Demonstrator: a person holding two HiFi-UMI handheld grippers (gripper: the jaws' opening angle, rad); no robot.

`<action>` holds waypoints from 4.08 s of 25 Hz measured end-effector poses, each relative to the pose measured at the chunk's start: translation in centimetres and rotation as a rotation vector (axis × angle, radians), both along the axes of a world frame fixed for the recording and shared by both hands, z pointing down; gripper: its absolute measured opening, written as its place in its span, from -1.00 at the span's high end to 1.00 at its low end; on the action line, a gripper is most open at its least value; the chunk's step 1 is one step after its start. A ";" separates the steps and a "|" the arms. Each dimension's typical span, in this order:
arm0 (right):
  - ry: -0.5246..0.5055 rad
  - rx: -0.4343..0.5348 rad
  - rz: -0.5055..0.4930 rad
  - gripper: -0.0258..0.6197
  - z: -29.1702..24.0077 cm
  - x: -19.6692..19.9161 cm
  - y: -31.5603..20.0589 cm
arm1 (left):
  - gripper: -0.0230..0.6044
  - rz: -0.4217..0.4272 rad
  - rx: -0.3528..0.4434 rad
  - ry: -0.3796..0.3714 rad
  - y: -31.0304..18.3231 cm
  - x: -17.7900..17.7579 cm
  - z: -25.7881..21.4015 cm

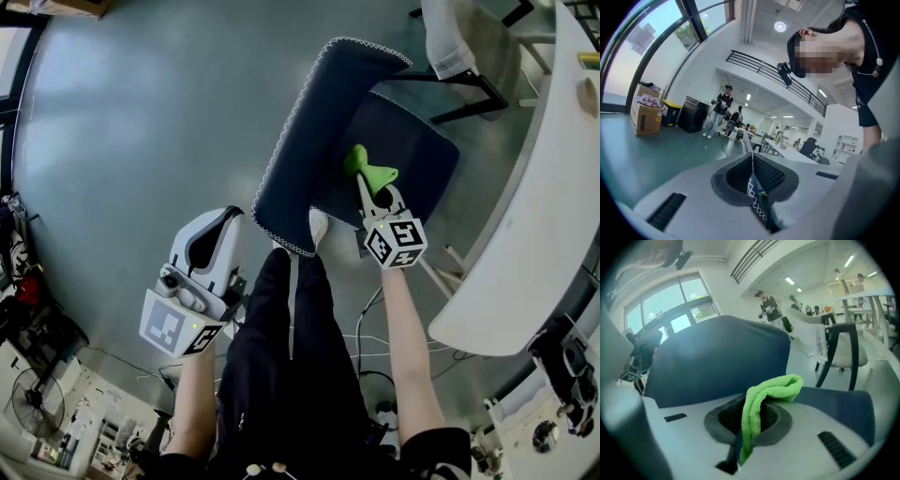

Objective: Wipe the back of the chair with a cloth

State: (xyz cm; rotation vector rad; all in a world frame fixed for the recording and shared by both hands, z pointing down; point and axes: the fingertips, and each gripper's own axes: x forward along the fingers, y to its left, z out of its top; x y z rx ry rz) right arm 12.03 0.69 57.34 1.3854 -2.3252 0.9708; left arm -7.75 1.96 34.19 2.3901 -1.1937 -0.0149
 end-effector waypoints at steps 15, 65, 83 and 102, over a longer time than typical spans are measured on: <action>0.129 0.016 0.367 0.86 3.9 7.0 -13.0 | 0.89 -0.060 -0.009 -0.060 -0.1 -1.9 1.1; -0.254 -0.230 0.092 0.87 8.7 -7.1 0.3 | 0.89 -0.055 -0.061 -0.060 1.0 -2.5 2.9; -0.330 -0.317 0.004 0.86 8.9 -9.1 6.6 | 0.89 -0.060 -0.047 -0.057 1.6 -2.1 2.1; 0.013 -0.518 -0.462 0.86 13.1 -9.4 18.3 | 0.89 -0.024 -0.038 -0.031 4.5 0.6 1.1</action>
